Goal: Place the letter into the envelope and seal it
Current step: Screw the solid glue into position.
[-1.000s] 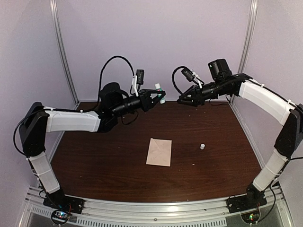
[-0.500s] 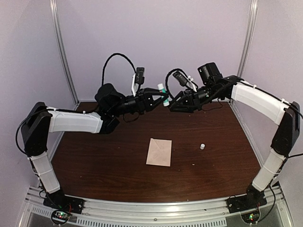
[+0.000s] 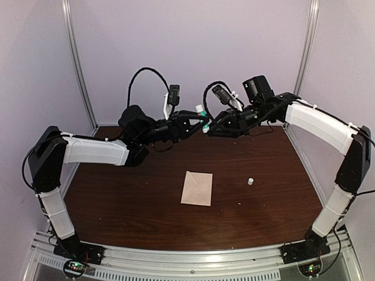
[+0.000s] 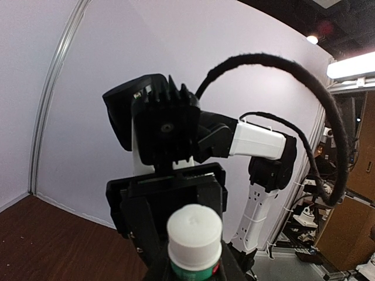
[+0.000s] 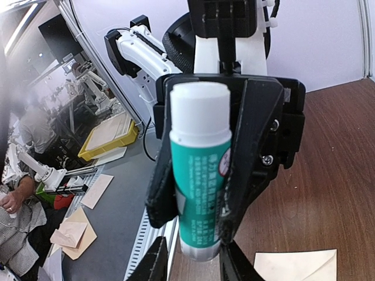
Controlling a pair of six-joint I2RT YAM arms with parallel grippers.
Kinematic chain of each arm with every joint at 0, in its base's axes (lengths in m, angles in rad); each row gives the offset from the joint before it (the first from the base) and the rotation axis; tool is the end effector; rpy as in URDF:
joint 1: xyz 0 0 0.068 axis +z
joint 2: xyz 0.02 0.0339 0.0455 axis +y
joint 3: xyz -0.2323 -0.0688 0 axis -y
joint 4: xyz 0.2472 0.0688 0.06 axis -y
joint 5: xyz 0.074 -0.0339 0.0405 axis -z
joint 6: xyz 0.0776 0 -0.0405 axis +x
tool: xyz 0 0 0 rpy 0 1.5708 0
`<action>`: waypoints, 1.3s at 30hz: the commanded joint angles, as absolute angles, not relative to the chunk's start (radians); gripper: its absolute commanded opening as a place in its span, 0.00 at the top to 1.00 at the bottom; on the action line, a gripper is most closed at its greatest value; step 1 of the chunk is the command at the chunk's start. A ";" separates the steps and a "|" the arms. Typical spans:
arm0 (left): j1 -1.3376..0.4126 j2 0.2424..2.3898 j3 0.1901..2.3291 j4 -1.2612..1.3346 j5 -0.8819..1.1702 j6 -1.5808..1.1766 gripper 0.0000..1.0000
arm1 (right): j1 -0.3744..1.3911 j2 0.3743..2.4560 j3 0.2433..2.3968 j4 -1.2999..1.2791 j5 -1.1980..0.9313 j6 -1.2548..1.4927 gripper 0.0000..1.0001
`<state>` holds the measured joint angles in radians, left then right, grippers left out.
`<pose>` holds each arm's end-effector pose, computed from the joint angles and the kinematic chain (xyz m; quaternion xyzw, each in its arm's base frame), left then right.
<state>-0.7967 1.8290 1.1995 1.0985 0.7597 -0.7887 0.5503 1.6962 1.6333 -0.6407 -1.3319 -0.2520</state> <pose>0.2628 -0.3453 0.2999 0.3179 0.4849 -0.6999 0.4172 0.2759 0.2577 0.3286 -0.5176 0.5556 0.6035 0.2434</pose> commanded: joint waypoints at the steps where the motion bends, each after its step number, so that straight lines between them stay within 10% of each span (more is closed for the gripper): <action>1: -0.796 1.846 1.206 1.145 0.766 -0.799 1.00 | 0.554 1.714 1.658 -0.596 -1.372 -0.212 0.72; 11: -0.798 1.844 1.215 1.059 0.688 -0.764 1.00 | 0.553 1.721 1.682 -0.573 -1.220 -0.165 0.92; 19: -0.922 1.793 1.296 0.469 -0.201 -0.719 1.00 | 0.633 1.672 1.690 -0.540 -0.124 -0.223 1.00; 22: -0.922 1.798 1.286 0.498 -0.217 -0.726 1.00 | 0.629 1.667 1.688 -0.550 -0.199 -0.189 0.96; 29: -0.827 1.786 1.258 0.660 0.242 -0.631 1.00 | 0.569 1.633 1.671 -0.627 -0.755 -0.182 0.51; 39: -0.769 1.754 1.282 0.742 0.739 -0.579 1.00 | 0.482 1.635 1.637 -0.693 -1.168 -0.303 0.50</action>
